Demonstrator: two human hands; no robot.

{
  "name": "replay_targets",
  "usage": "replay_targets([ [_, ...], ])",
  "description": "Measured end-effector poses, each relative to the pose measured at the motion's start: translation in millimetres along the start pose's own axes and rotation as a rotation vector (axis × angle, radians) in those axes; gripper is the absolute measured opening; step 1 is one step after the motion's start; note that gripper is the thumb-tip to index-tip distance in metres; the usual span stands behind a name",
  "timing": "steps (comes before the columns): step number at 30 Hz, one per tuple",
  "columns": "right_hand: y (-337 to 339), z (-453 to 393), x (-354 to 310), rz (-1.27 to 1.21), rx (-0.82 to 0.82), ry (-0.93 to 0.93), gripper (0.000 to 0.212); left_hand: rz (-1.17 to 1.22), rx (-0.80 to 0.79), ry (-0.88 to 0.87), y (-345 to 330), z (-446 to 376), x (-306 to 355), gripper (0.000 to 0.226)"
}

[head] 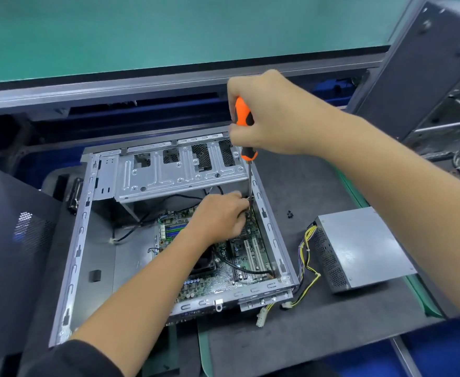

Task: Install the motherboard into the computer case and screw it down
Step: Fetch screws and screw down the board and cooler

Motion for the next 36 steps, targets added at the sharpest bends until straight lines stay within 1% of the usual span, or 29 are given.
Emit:
replay_targets([
  [3,-2.3,2.3,2.7,-0.009,-0.018,-0.013,0.016,0.002,-0.290,0.001,-20.7,0.9,7.7,0.016],
  [4,-2.2,2.8,3.5,-0.013,-0.023,-0.020,0.016,-0.001,-0.337,0.007,-25.1,1.5,7.8,0.017],
  [5,-1.8,3.0,4.0,-0.017,-0.025,-0.024,0.016,-0.009,-0.351,0.013,-28.4,2.1,7.2,0.016],
  [10,2.3,2.6,3.0,-0.026,-0.024,-0.017,0.014,-0.134,-0.359,-0.019,-39.4,2.3,12.0,0.024],
  [17,2.6,1.9,3.4,-0.041,-0.041,-0.020,0.015,-0.118,-0.366,0.034,-44.4,-0.2,8.2,0.026],
  [21,1.4,0.8,3.7,-0.031,-0.034,-0.017,0.015,0.003,-0.353,0.093,-43.7,-1.4,6.0,0.029],
  [25,2.1,1.1,5.7,-0.022,-0.019,-0.022,0.015,0.291,-0.228,0.255,-40.3,-8.5,1.5,0.025],
  [31,4.0,-2.2,7.8,-0.023,-0.007,-0.032,0.014,0.264,-0.209,0.296,-46.4,-19.4,5.8,0.017],
  [36,2.8,-2.1,9.1,-0.026,-0.020,-0.039,0.014,0.281,-0.158,0.335,-46.7,-22.7,3.0,0.013],
])
Point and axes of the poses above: each hand's wrist, its own z-axis away from the middle knuckle, its own y-axis out of the back of the hand, x = y × z, the point moved 2 cm from there along -z, towards the middle knuckle, and after that the axes turned 7 degrees about y, right-handed, at the moved point
